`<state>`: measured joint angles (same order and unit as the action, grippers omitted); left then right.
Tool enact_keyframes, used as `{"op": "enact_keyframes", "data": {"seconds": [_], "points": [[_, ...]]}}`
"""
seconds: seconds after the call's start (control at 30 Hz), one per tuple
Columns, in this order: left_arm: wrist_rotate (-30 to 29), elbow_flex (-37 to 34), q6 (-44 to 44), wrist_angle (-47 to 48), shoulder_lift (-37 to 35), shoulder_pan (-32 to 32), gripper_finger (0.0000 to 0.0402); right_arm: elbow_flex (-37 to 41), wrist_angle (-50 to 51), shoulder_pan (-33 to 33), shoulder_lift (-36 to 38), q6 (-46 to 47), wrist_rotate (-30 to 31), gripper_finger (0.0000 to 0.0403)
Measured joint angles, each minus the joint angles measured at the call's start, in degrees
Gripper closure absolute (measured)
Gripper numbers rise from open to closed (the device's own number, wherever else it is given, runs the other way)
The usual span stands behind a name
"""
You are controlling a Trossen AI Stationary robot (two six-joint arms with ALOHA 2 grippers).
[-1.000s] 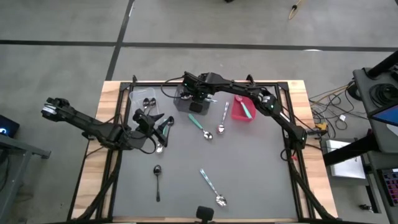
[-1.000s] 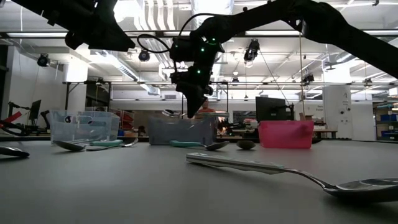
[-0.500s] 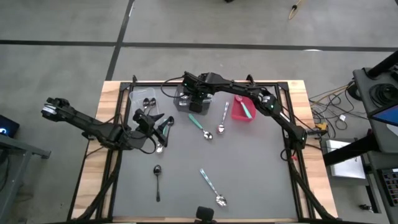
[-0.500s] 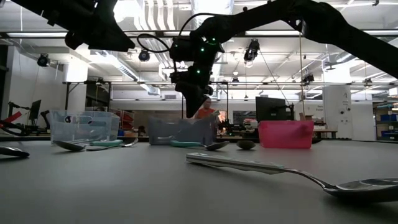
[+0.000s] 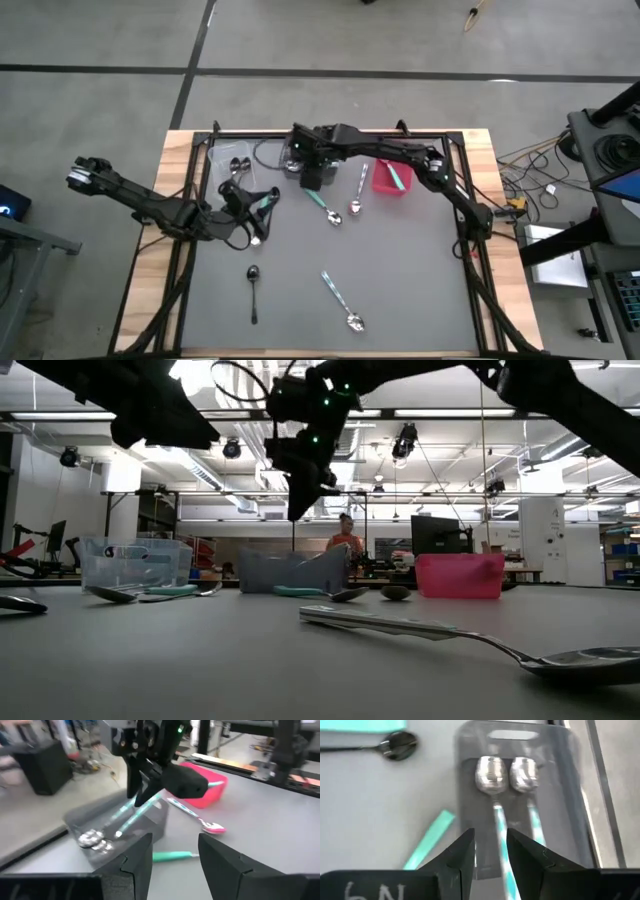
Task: Sort silverware by color (type)
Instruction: Put the bottom black spoon into the transparent bin
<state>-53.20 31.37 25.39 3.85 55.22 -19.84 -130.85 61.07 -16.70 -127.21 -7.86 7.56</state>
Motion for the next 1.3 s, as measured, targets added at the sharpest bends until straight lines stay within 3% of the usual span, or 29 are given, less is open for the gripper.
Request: {"op": "enact_keyframes", "data": {"seconds": [0.17,0.33,0.57,0.87,1.13,1.3], "points": [[5.26,0.0,3.02,0.35,0.0,-0.17,0.0261,5.14,0.14,3.65,3.97,-1.58,-0.07,0.0302],[9.43,0.0,6.54,0.6,0.0,-1.0,0.0261,15.53,-2.76,6.4,10.22,-0.68,0.0,0.0316],[12.35,-0.01,11.18,0.53,1.28,-2.03,0.0261,34.43,-19.05,9.93,22.23,-0.13,-0.08,0.0334],[16.15,0.0,17.64,0.67,5.93,-2.14,0.0261,55.61,-40.41,12.6,34.87,1.58,-0.12,0.0328],[22.51,0.0,24.89,0.9,9.14,-2.16,0.0261,67.86,-54.32,13.09,40.28,3.49,-0.04,0.0337],[22.74,0.0,26.95,0.87,11.17,-2.16,0.0261,72.25,-57.38,13.1,41.68,8.15,-0.05,0.0335]]}}
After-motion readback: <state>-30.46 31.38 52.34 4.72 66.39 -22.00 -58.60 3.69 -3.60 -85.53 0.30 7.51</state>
